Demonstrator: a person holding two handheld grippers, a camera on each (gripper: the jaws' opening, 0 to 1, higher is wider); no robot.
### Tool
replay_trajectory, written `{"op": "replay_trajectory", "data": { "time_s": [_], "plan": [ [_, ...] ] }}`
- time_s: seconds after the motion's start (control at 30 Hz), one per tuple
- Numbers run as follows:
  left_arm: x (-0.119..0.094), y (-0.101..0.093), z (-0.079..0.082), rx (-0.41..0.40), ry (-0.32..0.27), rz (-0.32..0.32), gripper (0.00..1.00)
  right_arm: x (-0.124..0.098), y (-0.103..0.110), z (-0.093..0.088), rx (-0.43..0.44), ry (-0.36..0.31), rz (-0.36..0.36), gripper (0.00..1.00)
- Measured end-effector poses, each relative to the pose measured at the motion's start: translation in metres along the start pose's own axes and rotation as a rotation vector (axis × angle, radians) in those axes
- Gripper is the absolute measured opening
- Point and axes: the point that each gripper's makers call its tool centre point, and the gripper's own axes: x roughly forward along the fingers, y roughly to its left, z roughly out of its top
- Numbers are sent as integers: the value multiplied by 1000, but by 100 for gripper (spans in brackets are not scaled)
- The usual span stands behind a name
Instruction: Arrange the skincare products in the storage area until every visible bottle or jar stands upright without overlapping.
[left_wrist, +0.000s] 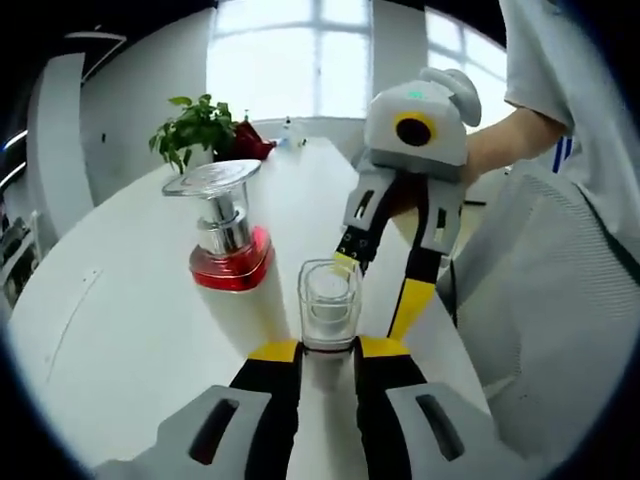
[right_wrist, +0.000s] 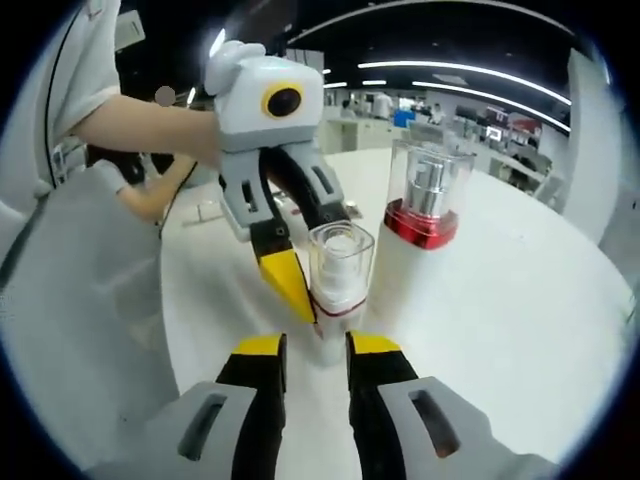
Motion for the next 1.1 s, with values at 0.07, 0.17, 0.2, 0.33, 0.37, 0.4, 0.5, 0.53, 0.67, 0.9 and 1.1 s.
{"op": "replay_trajectory", "data": {
  "time_s": [0.07,0.17,0.2,0.33,0.37,0.4,0.5,0.53,0.67,0.9,1.1],
  "plan": [
    [-3,1,-3,2,13,7,17,0,0,-1,9,0,-1,23],
    [-7,2,-7,-4,28,16,20,0,-1,-2,13,0,-4,23],
    [-8,2,-8,-6,31,19,21,0,-1,-2,16,0,-4,23],
    [-12,5,-13,-22,49,41,20,0,-2,-3,23,2,-7,23],
    [-12,5,-13,-25,48,45,20,0,-3,-3,22,3,-8,23],
    [-13,6,-12,-33,44,53,21,-1,-3,-3,22,3,-9,23],
    [-16,8,-9,-59,26,71,23,-1,-4,-3,29,3,-12,27],
    [-18,9,-8,-74,23,82,24,-2,-4,-3,33,3,-15,28],
    [-24,9,-3,-113,6,108,32,-4,-3,-2,46,7,-22,32],
    [-40,3,-3,-189,8,143,42,-14,-2,6,71,17,-52,40],
    [-64,-1,-8,-256,28,217,50,-20,-1,10,90,24,-83,50]
  ]
}}
